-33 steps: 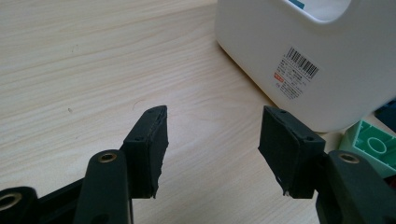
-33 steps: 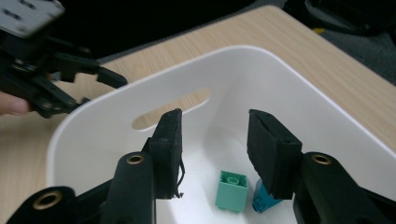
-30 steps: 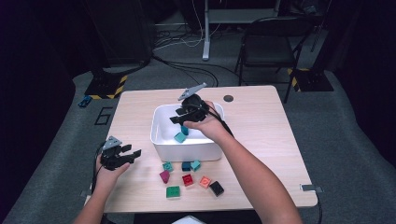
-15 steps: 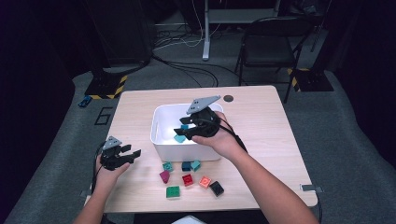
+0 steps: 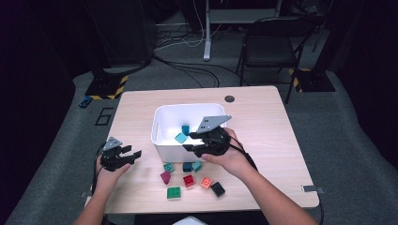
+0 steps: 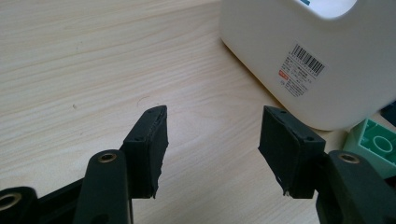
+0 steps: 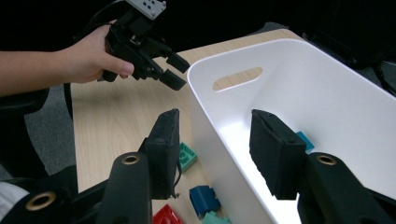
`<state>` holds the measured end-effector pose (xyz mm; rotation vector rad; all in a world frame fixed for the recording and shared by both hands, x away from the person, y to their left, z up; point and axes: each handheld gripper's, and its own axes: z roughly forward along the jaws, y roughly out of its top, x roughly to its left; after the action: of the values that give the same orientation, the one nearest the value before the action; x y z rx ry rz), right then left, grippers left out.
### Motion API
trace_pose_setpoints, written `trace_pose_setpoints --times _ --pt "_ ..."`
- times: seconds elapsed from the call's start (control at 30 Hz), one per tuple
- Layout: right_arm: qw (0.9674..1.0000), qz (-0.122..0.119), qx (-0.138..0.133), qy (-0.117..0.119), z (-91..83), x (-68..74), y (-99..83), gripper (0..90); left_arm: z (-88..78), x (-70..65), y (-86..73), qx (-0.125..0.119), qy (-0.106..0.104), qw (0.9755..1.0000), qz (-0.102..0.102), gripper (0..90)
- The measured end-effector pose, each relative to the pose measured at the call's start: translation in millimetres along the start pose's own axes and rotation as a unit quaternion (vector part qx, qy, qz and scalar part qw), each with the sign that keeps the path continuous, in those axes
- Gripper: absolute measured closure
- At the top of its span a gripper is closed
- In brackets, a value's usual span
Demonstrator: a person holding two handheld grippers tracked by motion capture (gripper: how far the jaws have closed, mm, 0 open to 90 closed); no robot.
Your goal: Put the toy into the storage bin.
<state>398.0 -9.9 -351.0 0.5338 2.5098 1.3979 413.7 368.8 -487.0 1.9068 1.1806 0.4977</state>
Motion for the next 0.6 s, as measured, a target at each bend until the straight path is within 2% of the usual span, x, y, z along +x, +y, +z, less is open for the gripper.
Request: trace_pose_setpoints --times 0.03,0.07,0.2,0.23,0.3,0.33,0.4,0.6 --pt "1.0000 0.000 0.000 0.000 0.0 0.0 0.0 52.6 0.0 0.0 0.0 0.000 0.000 1.0000 0.000 41.7" --pt "1.0000 0.005 -0.003 -0.006 -2.5 1.6 -9.0 52.5 0.0 0.0 0.0 0.000 0.000 1.0000 0.000 41.7" --pt "0.9998 0.002 0.002 -0.019 -5.2 3.3 -24.6 52.5 0.0 -0.4 0.1 0.002 0.000 1.0000 0.002 41.7" --pt "0.9997 0.011 0.000 -0.021 -6.4 4.2 -34.2 52.5 0.2 -0.5 0.0 0.002 0.000 1.0000 0.001 41.7" --pt "0.9997 0.014 -0.001 -0.021 -6.7 4.3 -37.8 52.5 0.4 -0.5 -0.1 0.003 0.001 1.0000 0.001 41.7" --pt "0.9996 0.022 -0.002 -0.017 -5.7 4.8 -48.0 52.4 1.5 -1.2 -0.7 -0.002 0.003 1.0000 0.000 41.7" --pt "0.9994 0.028 -0.001 -0.019 -4.1 5.5 -55.1 52.5 1.6 -1.4 -0.7 -0.002 0.003 1.0000 -0.001 41.7" --pt "0.9993 0.023 0.012 -0.028 3.1 11.2 -76.4 52.4 1.1 -0.4 -0.7 0.003 0.002 1.0000 -0.001 41.7"
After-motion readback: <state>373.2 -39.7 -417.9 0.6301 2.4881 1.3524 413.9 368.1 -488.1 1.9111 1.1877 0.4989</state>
